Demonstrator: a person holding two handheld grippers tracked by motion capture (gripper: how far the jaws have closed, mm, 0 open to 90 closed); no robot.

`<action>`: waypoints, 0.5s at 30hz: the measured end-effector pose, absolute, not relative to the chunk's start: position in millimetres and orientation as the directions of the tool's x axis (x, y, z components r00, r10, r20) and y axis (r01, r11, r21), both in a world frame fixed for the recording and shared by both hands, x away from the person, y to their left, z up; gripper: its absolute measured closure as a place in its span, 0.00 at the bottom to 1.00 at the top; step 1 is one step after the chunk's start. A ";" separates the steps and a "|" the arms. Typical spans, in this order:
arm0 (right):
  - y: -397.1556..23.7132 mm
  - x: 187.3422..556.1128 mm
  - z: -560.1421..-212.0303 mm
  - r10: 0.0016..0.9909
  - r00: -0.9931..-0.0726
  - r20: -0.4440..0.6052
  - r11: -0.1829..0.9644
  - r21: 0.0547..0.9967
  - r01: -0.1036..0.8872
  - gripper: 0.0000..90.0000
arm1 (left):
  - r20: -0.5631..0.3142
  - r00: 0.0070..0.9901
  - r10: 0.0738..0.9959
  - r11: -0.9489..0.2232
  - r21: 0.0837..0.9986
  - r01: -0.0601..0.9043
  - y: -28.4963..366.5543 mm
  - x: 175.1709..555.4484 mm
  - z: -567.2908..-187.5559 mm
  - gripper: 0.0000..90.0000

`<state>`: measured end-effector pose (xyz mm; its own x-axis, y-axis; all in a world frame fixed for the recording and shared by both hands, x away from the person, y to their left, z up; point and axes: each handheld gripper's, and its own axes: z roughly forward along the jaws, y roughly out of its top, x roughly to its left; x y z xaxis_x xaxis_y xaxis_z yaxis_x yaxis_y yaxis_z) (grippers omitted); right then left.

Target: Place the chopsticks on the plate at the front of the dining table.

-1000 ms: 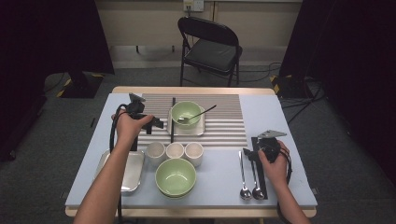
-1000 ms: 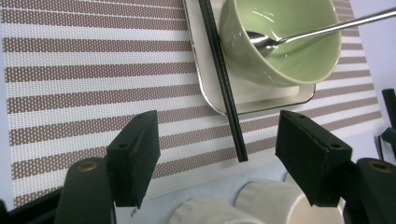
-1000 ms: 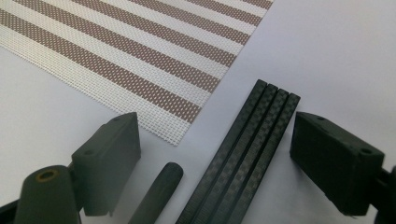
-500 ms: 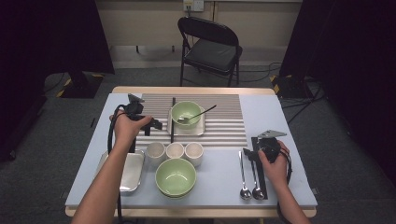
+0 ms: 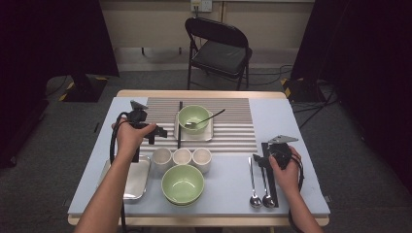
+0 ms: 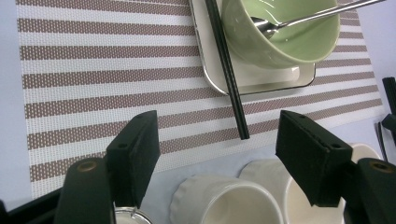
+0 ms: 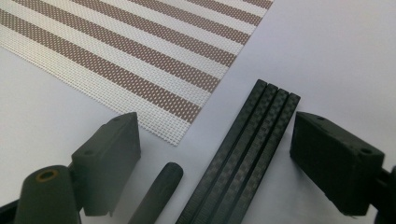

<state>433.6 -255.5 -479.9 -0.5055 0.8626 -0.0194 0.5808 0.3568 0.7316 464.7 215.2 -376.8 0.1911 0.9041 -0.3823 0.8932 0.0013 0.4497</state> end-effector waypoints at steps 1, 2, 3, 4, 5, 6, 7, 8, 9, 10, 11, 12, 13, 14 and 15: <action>-255.6 433.7 -479.9 0.862 -0.506 -0.020 0.357 0.732 0.580 0.17 | -0.382 0.193 0.904 0.001 0.452 0.892 215.4 464.1 -377.3 0.34; -255.6 433.7 -479.9 0.862 -0.506 -0.020 0.357 0.732 0.580 0.17 | -0.386 0.189 0.903 0.007 0.451 0.892 215.2 463.2 -377.5 0.34; -255.5 433.6 -479.9 0.863 -0.506 -0.019 0.357 0.732 0.581 0.17 | -0.379 0.192 0.905 -0.003 0.447 0.895 215.9 462.7 -377.3 0.34; -255.6 433.7 -479.9 0.862 -0.506 -0.020 0.357 0.732 0.580 0.17 | -0.378 0.198 0.905 -0.008 0.448 0.894 216.1 462.3 -377.1 0.34; -255.6 433.7 -479.9 0.862 -0.506 -0.020 0.357 0.732 0.580 0.17 | -0.381 0.201 0.903 -0.009 0.451 0.893 216.4 461.8 -376.5 0.34; -255.6 433.7 -479.9 0.862 -0.506 -0.020 0.357 0.732 0.580 0.17 | -0.383 0.197 0.903 -0.001 0.454 0.891 216.3 461.4 -375.9 0.34; -255.5 433.7 -479.9 0.863 -0.505 -0.018 0.355 0.732 0.581 0.17 | -0.380 0.200 0.903 -0.005 0.456 0.890 216.4 461.0 -375.4 0.34; -255.5 433.7 -479.8 0.864 -0.504 -0.020 0.356 0.732 0.582 0.17 | -0.387 0.204 0.899 -0.006 0.455 0.890 216.4 460.8 -375.3 0.34; -255.5 433.7 -479.8 0.864 -0.503 -0.019 0.355 0.732 0.582 0.17 | -0.388 0.204 0.899 -0.007 0.453 0.891 216.5 460.5 -375.3 0.34; -255.5 433.7 -479.8 0.864 -0.504 -0.020 0.356 0.732 0.581 0.17 | -0.386 0.206 0.899 -0.011 0.450 0.893 216.4 460.1 -375.2 0.34; -255.6 433.7 -479.9 0.862 -0.506 -0.019 0.357 0.732 0.581 0.17 | -0.381 0.209 0.901 -0.016 0.453 0.891 216.2 459.8 -375.1 0.34; -255.5 433.7 -479.9 0.864 -0.504 -0.019 0.355 0.732 0.582 0.17 | -0.383 0.210 0.900 -0.016 0.453 0.891 216.2 459.5 -375.0 0.34; -255.6 433.7 -479.8 0.864 -0.504 -0.019 0.355 0.732 0.582 0.17 | -0.384 0.208 0.900 -0.012 0.455 0.890 216.3 459.2 -374.8 0.34; -255.6 433.6 -479.9 0.864 -0.504 -0.019 0.355 0.732 0.581 0.17 | -0.382 0.207 0.901 -0.011 0.456 0.890 216.2 458.7 -374.3 0.34; -255.6 433.6 -479.9 0.864 -0.504 -0.019 0.355 0.732 0.581 0.17 | -0.383 0.209 0.900 -0.014 0.454 0.891 216.3 458.2 -373.9 0.34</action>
<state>433.6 -255.6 -479.9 -0.5038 0.8636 -0.0194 0.5811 0.3555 0.7321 458.2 216.3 -373.9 0.2089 0.8997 -0.3832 0.8911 -0.0137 0.4536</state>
